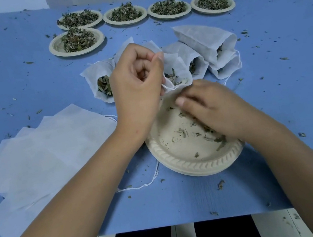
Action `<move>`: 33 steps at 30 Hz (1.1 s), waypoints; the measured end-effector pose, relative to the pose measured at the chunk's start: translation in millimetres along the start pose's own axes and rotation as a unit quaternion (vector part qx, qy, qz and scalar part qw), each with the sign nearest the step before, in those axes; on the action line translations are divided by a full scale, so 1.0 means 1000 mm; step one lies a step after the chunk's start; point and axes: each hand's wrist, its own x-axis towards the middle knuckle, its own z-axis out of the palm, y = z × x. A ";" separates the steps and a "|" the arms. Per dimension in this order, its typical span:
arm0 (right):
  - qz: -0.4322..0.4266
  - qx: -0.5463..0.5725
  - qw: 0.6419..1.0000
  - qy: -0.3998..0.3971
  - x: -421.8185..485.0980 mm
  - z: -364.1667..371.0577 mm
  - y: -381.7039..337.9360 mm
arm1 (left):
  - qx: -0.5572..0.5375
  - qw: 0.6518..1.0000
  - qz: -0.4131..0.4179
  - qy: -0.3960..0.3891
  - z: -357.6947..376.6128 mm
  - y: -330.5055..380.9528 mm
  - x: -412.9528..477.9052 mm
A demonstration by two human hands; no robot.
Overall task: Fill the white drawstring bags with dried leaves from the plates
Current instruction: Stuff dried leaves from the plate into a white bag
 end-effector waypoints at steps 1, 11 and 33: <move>-0.027 -0.010 0.998 -0.047 0.000 0.003 -0.001 | 0.001 1.000 0.005 0.005 0.000 0.000 0.000; -0.035 -0.051 0.997 0.034 -0.001 -0.023 0.006 | -0.022 1.000 0.010 0.019 -0.001 0.000 0.001; -0.073 0.071 0.987 -0.126 -0.003 -0.004 -0.009 | -0.023 0.999 0.008 0.022 -0.001 0.002 0.001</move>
